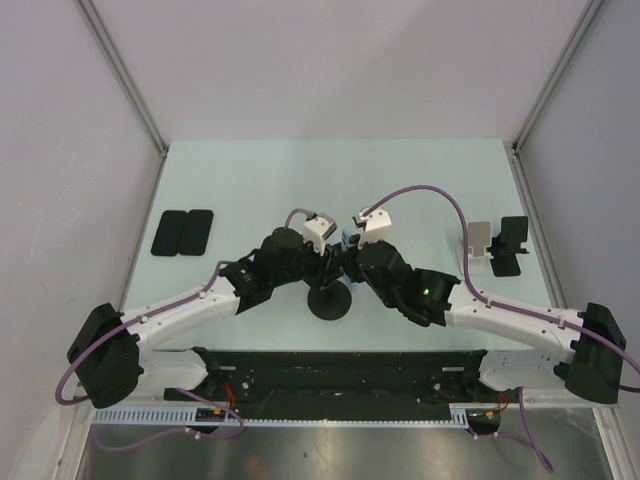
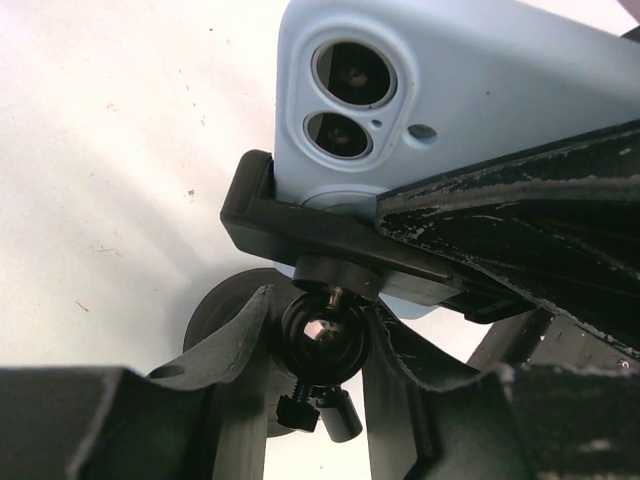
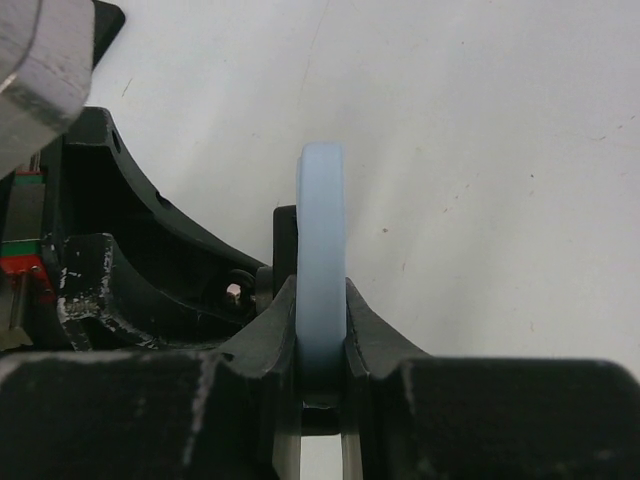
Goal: Remove the phone from the phone stand
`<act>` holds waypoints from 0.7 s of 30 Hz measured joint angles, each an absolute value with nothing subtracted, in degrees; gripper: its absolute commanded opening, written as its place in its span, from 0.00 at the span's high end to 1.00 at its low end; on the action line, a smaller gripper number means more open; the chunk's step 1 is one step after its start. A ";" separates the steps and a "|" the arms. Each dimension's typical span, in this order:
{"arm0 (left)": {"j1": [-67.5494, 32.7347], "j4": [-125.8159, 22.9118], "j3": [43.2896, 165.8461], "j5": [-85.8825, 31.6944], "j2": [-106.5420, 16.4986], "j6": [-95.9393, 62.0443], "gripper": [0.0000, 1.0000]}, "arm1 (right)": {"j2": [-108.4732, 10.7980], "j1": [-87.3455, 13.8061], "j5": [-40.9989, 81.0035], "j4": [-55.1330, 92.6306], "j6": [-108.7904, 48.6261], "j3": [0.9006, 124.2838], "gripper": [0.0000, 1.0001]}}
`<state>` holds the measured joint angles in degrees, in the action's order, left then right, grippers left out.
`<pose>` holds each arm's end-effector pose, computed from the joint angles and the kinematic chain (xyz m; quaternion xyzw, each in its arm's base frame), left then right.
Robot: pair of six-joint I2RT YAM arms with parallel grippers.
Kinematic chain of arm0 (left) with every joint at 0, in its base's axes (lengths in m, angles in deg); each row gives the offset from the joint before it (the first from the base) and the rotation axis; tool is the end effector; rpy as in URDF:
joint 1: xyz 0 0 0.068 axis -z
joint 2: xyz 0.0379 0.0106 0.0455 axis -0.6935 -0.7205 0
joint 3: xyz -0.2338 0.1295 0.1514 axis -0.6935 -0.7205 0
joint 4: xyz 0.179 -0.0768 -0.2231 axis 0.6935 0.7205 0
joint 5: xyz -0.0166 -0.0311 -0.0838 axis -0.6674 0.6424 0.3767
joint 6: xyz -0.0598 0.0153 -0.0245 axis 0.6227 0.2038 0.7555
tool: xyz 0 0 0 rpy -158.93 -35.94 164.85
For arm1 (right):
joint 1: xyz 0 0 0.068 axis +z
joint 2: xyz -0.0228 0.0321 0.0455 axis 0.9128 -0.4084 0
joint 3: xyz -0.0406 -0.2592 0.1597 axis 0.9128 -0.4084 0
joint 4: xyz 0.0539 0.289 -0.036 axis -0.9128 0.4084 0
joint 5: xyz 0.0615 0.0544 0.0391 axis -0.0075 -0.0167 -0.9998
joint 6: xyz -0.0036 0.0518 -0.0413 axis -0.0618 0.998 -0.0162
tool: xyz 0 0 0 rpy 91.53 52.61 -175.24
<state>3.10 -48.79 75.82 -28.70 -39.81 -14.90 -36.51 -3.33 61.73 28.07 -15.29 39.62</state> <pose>0.2064 -0.2304 0.2638 0.2738 0.8081 -0.3049 0.4231 0.1664 0.2568 0.3205 -0.1382 0.8139 0.1550 0.5425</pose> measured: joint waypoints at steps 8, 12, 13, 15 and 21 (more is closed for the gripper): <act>3.64 -50.06 73.52 -30.36 -37.69 -11.73 1.00 | -36.49 -3.00 63.32 28.76 -11.55 39.67 1.00; 3.93 -50.95 71.47 -31.37 -35.15 -9.96 1.00 | -36.51 -2.81 63.17 29.53 -9.11 40.06 1.00; 3.95 -50.93 71.21 -31.43 -34.69 -9.54 1.00 | -36.49 -2.74 63.19 29.73 -8.58 40.13 1.00; 3.97 -51.11 70.79 -31.54 -34.21 -9.00 1.00 | -36.51 -2.74 63.19 30.08 -7.66 40.30 1.00; 5.52 -52.27 69.70 -33.84 -33.47 -8.93 1.00 | -36.53 -2.68 63.46 30.38 -6.88 40.34 1.00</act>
<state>5.52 -52.27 69.70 -33.84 -33.47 -8.93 -36.53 -2.68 63.46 30.38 -6.88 40.34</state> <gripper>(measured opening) 0.385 0.172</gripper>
